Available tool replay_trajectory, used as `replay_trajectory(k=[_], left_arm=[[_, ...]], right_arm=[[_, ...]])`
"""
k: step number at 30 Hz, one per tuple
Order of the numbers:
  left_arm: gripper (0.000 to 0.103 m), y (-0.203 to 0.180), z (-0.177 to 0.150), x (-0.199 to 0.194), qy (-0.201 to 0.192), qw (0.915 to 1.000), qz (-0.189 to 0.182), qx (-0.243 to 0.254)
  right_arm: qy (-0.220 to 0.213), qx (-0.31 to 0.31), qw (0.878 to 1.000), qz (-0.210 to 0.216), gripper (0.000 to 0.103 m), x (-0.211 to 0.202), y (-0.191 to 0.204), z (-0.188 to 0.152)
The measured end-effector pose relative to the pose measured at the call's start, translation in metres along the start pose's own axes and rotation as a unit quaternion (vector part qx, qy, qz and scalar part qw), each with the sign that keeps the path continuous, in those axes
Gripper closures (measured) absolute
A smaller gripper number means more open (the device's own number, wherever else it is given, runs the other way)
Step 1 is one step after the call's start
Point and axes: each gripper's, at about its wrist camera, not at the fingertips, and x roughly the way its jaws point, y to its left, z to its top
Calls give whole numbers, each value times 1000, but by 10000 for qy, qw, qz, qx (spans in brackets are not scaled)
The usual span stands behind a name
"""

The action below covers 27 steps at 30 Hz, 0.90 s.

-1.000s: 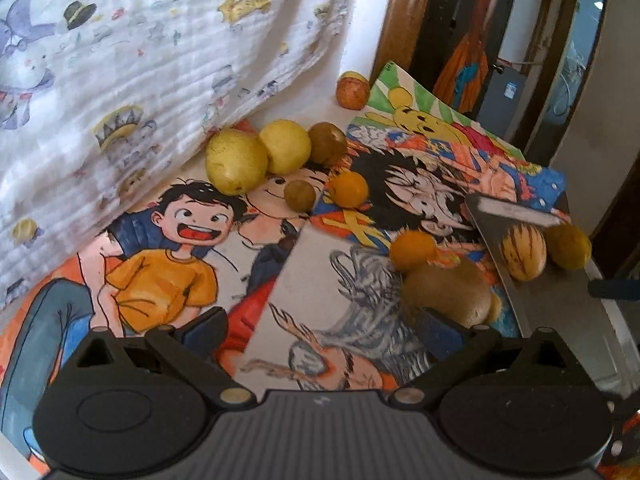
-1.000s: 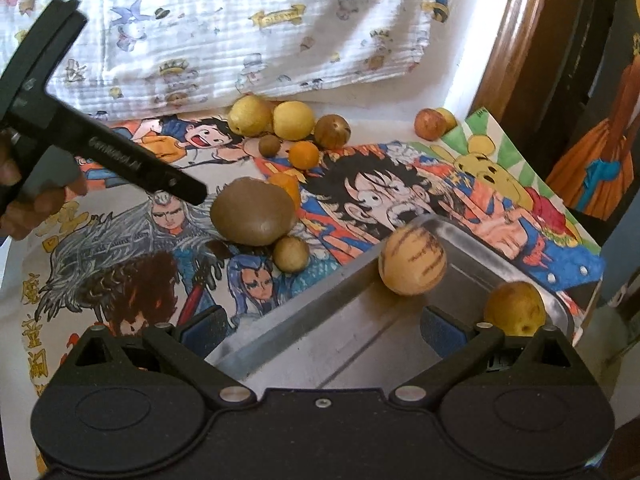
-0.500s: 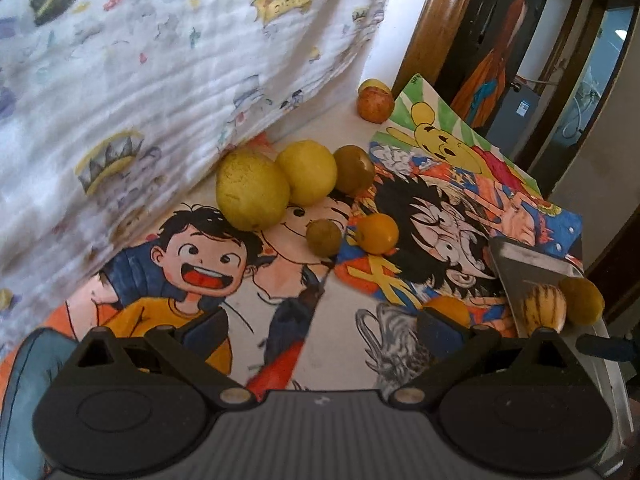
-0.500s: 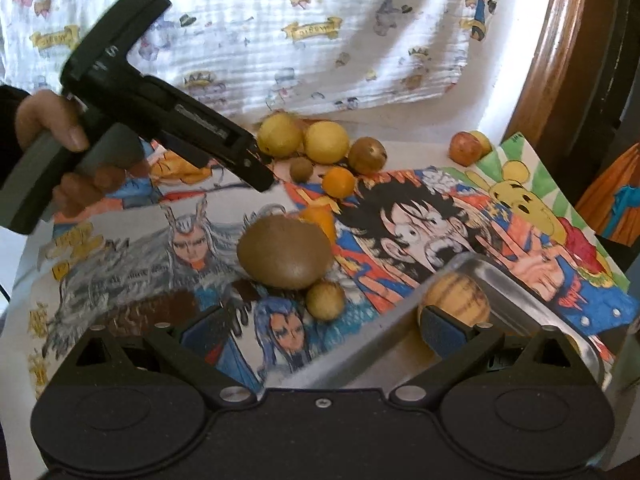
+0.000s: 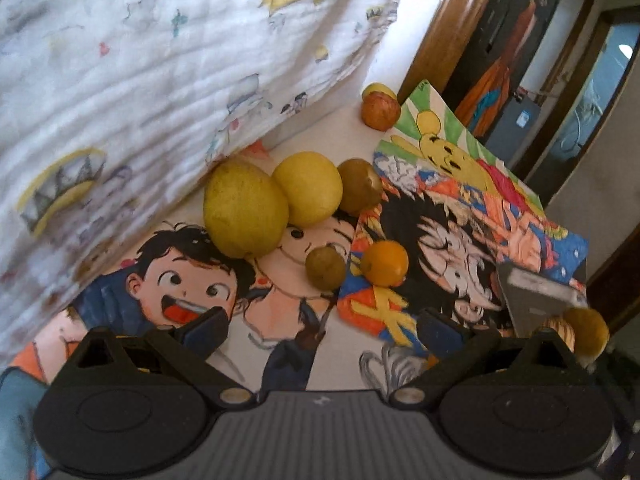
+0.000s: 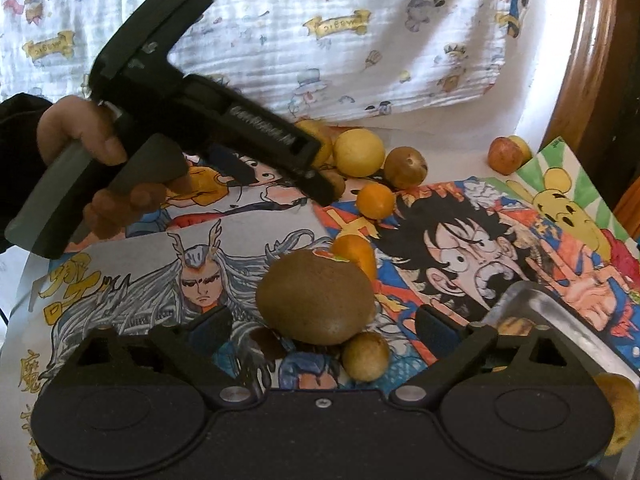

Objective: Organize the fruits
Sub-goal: 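Grasp the small brown fruit with the left tool while the right tool grasps the large kiwi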

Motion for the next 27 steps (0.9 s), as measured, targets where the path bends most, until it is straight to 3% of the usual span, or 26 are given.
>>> replay_trajectory(k=[8,13,27], left_arm=[[16,-10,3,17,-260,9993,165,205],[37,-15,5,23,-386,9983,277,332],[74,-8,7,27,-487,9986,173,109]], right_arm=[[32,85,9999,120,14,12,-2,0],[-12,119,9998,141,16,16,-5,1],[1,7,9998,178,29,23,-5,4]])
